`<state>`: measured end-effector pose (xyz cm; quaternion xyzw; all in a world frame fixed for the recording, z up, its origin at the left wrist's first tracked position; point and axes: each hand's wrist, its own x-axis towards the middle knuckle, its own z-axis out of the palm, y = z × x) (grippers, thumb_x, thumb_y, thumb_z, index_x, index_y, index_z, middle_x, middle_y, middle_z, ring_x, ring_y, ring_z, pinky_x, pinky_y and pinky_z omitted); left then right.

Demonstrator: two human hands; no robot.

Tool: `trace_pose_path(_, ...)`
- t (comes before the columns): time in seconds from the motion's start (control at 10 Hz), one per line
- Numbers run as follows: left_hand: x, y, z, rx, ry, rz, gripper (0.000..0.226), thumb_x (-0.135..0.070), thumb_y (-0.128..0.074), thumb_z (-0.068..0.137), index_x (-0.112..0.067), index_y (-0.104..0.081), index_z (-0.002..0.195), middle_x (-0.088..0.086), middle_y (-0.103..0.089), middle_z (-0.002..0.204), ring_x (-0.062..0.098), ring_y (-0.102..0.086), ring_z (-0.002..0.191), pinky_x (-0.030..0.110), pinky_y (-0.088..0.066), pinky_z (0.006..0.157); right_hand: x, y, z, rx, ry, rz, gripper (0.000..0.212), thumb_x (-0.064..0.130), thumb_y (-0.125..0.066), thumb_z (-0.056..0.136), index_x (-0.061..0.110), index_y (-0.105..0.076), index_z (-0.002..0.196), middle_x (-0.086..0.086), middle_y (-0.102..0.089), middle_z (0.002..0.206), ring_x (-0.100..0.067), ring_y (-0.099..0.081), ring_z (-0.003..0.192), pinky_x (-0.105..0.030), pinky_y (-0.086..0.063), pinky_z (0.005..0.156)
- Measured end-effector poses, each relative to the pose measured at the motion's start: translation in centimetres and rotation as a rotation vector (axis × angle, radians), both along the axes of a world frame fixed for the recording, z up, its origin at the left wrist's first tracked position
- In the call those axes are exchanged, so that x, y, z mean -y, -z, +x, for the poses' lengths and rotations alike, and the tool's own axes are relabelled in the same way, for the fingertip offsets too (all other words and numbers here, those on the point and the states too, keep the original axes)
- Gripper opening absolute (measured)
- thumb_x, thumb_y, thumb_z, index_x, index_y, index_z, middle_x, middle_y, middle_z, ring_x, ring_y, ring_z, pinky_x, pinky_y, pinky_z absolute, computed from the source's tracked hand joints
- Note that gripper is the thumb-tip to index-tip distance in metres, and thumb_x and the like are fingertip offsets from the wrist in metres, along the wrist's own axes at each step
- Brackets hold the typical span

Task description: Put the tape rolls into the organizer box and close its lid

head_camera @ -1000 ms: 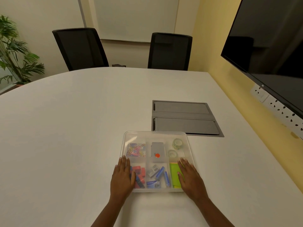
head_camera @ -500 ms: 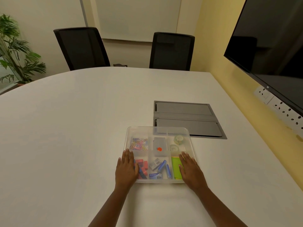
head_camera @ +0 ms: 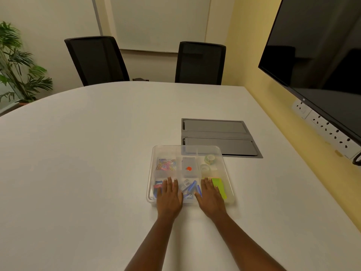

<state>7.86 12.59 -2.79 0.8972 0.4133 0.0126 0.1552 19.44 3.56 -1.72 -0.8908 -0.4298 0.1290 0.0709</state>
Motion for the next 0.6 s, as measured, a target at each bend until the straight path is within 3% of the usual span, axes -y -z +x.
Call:
trace_pose_path(0.1,0.9,0.6,-0.4,0.026,-0.015,0.001,0.057,-0.041,-0.018,0.096,-0.016,-0.001,0.145,0.009,-0.002,0.158,0.027,0.0,0.145,0.042,0.0,0.119,0.3,-0.2,-0.8,0.014,0.012,-0.007,0.066,0.052,-0.016,0.097,0.01,-0.007,0.148,-0.008,-0.009,0.16,-0.02,-0.007,0.148,-0.037,-0.009,0.121)
trace_pose_path(0.2,1.4,0.5,-0.8,-0.003,-0.019,-0.003,0.06,-0.044,-0.017,0.095,-0.017,0.002,0.144,0.008,0.002,0.158,0.026,0.004,0.145,0.042,0.003,0.119,0.8,-1.0,-1.7,0.026,0.002,-0.047,0.126,0.071,0.042,0.047,0.011,-0.006,0.148,-0.008,-0.009,0.16,-0.02,-0.008,0.148,-0.038,-0.011,0.121)
trace_pose_path(0.3,1.4,0.0,-1.2,0.005,-0.013,-0.018,0.061,-0.046,-0.018,0.095,-0.017,0.003,0.144,0.008,0.004,0.158,0.026,0.005,0.145,0.042,0.002,0.119,1.2,-1.6,-1.5,-0.01,0.016,-0.076,0.129,0.073,0.041,0.045,0.011,-0.007,0.148,-0.008,-0.009,0.16,-0.021,-0.009,0.147,-0.039,-0.012,0.121)
trace_pose_path(0.4,0.7,-2.1,-1.3,0.032,-0.013,0.018,0.062,-0.046,-0.02,0.095,-0.015,0.001,0.144,0.01,0.0,0.158,0.024,-0.001,0.146,0.04,-0.004,0.119,1.3,-3.1,-0.9,-0.011,0.02,-0.071,0.069,0.055,-0.017,0.096,0.01,-0.008,0.148,-0.008,-0.009,0.16,-0.021,-0.008,0.147,-0.04,-0.01,0.121)
trace_pose_path(0.6,-6.7,-12.6,0.5,0.17,-0.034,0.298,0.066,-0.047,-0.022,0.094,-0.012,0.003,0.144,0.012,0.0,0.157,0.022,-0.002,0.146,0.04,-0.006,0.119,0.8,-15.5,6.0,0.211,0.02,0.168,0.063,0.039,-0.035,0.099,0.005,-0.012,0.147,-0.011,-0.008,0.159,-0.022,-0.006,0.148,-0.043,-0.011,0.12)
